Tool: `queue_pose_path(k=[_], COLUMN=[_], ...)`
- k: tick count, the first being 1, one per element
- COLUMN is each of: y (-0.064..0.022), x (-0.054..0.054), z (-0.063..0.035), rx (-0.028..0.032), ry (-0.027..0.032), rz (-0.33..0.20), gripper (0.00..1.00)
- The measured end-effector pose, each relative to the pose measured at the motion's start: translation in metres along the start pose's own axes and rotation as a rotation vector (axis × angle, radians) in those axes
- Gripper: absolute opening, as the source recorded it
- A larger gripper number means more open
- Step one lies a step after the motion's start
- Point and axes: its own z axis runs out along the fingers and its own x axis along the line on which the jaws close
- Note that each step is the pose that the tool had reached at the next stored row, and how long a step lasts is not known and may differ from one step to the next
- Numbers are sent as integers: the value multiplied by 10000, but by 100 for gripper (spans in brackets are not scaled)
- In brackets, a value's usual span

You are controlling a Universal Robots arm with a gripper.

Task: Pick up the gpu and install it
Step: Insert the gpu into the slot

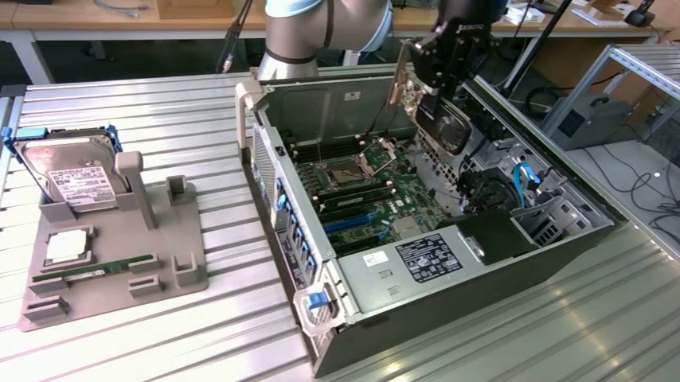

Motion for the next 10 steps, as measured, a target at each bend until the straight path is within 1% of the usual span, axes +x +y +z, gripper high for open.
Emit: queue_pose_path(k=[2, 8, 9, 10], y=[0, 0, 0, 0], x=[0, -1, 0, 0], z=[0, 1, 1, 2], rx=[-11, -33, -41, -45], ry=[-33, -100, -123, -134], rz=[-332, -997, -1228, -1345], gripper=[27, 27, 27, 27])
